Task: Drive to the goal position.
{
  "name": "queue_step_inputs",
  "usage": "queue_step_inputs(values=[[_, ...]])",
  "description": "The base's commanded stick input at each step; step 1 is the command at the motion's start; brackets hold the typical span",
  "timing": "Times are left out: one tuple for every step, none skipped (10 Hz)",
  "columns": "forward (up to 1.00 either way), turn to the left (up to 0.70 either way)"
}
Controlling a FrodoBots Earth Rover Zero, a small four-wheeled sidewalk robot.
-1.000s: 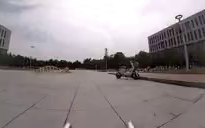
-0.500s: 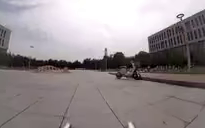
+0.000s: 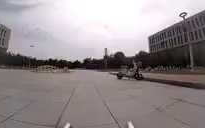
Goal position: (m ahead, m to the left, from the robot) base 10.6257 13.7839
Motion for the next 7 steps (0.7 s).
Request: queue_step_inputs(values=[[0.45,0.27],[0.45,0.27],[0.45,0.13],[0.45,0.0],[0.45,0.0],[0.45,0.0],[0.45,0.27]])
